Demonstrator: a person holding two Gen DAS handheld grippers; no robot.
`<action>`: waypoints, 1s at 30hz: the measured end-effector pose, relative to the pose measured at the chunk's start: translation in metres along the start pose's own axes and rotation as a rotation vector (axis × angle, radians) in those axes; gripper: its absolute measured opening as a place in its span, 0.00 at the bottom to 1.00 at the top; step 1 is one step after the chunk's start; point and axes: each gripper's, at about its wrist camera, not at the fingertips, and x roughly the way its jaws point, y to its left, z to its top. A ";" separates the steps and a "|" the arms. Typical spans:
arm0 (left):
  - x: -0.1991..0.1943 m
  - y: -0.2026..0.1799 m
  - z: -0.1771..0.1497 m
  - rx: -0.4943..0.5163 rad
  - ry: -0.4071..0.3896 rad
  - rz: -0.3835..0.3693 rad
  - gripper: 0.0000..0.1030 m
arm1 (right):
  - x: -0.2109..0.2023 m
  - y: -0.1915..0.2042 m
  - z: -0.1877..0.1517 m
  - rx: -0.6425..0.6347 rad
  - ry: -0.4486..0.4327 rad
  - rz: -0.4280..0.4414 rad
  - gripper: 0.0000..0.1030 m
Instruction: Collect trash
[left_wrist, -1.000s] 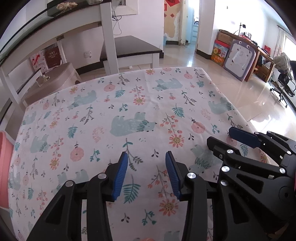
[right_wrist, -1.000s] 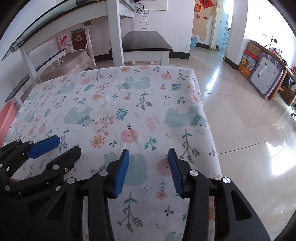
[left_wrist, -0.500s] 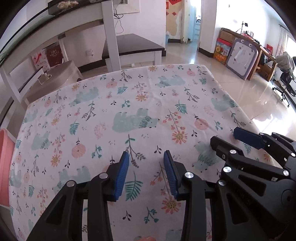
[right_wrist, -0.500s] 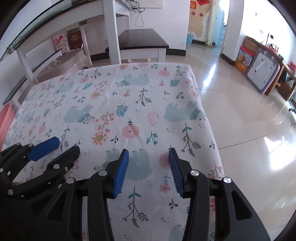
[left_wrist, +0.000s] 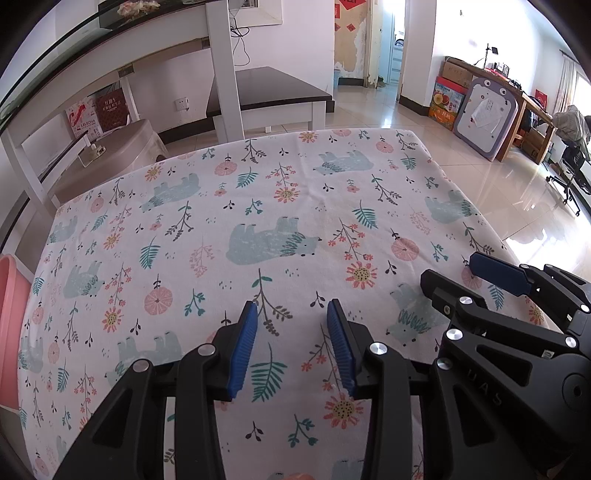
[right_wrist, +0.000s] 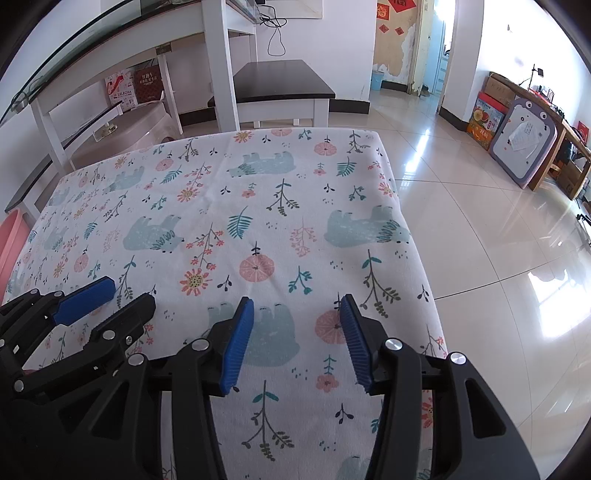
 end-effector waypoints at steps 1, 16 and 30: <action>0.000 0.000 0.000 0.000 0.000 0.000 0.37 | 0.000 0.000 0.000 0.000 0.000 0.000 0.48; -0.001 0.000 0.000 -0.010 -0.005 -0.003 0.34 | -0.003 0.000 0.000 0.000 -0.015 0.006 0.48; -0.103 0.009 0.006 -0.056 -0.364 0.045 0.27 | -0.108 0.018 -0.012 -0.003 -0.430 0.018 0.48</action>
